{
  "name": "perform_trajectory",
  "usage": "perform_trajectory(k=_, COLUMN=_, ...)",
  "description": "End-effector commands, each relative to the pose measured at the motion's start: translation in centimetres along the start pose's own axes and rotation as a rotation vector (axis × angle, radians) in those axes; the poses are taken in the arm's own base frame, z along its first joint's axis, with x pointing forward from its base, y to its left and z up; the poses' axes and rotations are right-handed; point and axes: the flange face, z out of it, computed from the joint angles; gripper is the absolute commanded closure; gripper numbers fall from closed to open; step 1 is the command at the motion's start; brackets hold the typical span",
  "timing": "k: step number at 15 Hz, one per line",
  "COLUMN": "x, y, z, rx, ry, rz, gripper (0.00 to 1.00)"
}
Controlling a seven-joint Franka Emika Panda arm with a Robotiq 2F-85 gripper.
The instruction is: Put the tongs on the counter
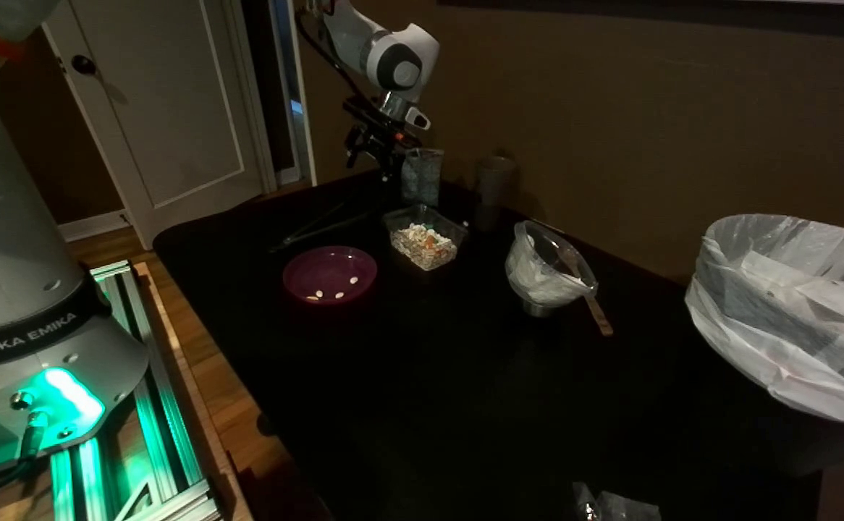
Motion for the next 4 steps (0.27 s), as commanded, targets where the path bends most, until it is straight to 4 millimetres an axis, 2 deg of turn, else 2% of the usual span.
perform_trajectory(k=1, x=-3.4, y=-0.9, z=-2.5, rx=-0.039, ry=0.066, rz=-0.12, gripper=0.0)
perform_trajectory(k=2, x=-3.8, y=-1.2, z=-2.9, rx=-0.046, ry=0.076, rz=-0.167, gripper=0.0)
perform_trajectory(k=3, x=-1.7, y=-0.8, z=-2.3, rx=-0.026, ry=0.056, rz=-0.099, gripper=0.0)
perform_trajectory(k=4, x=-2.2, y=-1.1, z=-2.9, rx=-0.032, ry=0.065, rz=-0.125, gripper=0.0)
